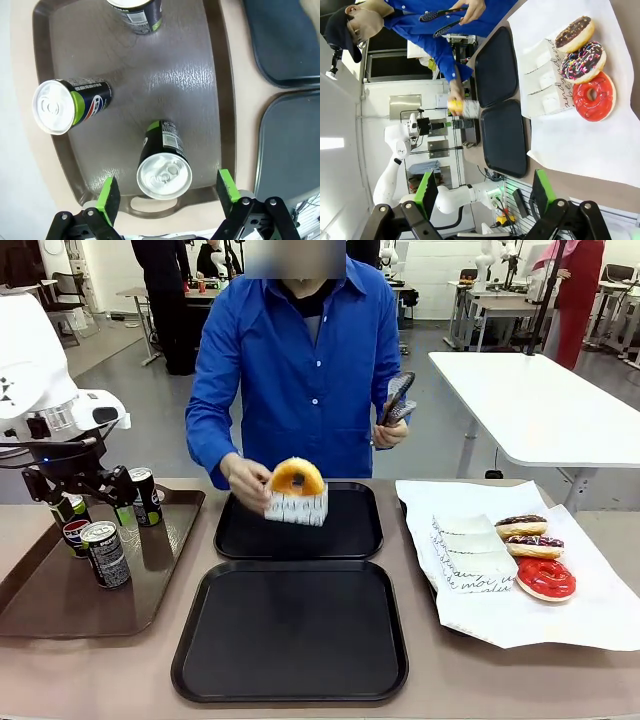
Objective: Set up donuts and drinks on trays.
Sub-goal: Pick up one Pepsi coke and place it on the Flat Tray.
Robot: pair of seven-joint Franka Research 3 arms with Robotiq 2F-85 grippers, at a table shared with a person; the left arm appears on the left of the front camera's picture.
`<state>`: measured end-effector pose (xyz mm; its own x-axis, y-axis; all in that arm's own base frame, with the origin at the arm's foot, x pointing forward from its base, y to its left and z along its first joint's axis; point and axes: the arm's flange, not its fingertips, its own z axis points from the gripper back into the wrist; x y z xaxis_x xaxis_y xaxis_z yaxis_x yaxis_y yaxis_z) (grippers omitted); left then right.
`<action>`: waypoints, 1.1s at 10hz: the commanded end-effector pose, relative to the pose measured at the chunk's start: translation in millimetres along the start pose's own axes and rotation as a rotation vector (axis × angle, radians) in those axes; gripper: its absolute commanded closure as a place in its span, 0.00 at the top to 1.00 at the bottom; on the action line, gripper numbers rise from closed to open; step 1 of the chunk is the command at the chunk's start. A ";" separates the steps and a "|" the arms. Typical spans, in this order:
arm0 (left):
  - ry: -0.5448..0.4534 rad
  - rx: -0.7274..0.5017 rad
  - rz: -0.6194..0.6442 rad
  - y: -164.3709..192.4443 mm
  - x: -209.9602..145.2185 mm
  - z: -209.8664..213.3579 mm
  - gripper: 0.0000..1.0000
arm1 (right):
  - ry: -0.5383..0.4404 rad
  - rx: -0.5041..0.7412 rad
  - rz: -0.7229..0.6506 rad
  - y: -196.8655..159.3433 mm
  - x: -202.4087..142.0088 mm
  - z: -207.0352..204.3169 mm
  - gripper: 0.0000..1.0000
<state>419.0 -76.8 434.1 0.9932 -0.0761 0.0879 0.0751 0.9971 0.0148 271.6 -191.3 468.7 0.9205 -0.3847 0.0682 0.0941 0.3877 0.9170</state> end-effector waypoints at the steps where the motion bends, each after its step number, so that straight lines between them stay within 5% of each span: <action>1: 0.022 0.009 0.037 3.1 7.5 -7.3 1.00 | -0.007 0.014 0.000 0.3 0.2 0.8 1.00; 5: 0.074 0.023 0.041 8.2 7.7 -24.1 1.00 | -0.007 0.014 0.000 0.3 0.2 0.8 1.00; 11: 0.008 0.021 0.042 7.3 2.1 -48.2 1.00 | -0.007 0.014 0.000 0.3 0.2 0.8 1.00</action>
<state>427.6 -69.3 395.5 0.9974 -0.0530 0.0481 0.0528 0.9986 0.0055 271.6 -191.3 468.7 0.9205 -0.3848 0.0682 0.0941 0.3876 0.9170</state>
